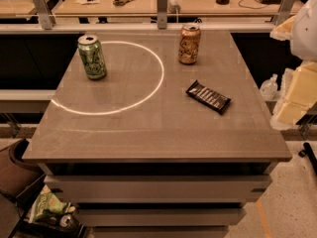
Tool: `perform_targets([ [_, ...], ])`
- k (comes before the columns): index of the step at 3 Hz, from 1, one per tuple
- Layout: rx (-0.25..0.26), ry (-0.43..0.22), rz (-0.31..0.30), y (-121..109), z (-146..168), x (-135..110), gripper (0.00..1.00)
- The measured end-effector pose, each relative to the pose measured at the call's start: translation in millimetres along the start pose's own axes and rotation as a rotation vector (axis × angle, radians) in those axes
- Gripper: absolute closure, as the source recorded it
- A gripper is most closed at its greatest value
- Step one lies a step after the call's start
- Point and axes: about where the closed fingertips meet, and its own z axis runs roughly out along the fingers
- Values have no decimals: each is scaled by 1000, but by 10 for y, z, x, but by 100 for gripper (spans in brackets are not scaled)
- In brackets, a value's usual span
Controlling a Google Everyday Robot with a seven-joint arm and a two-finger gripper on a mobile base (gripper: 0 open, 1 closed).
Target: Knock green can over
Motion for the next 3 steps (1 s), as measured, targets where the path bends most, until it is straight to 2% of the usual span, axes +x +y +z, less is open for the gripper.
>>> perform_targets([
  [1,7,-10,4,-13,-8,-28,0],
  [2,26,-100,33,-45,39,-222,0],
  [3,43,-258,76,-64,165,-607,0],
])
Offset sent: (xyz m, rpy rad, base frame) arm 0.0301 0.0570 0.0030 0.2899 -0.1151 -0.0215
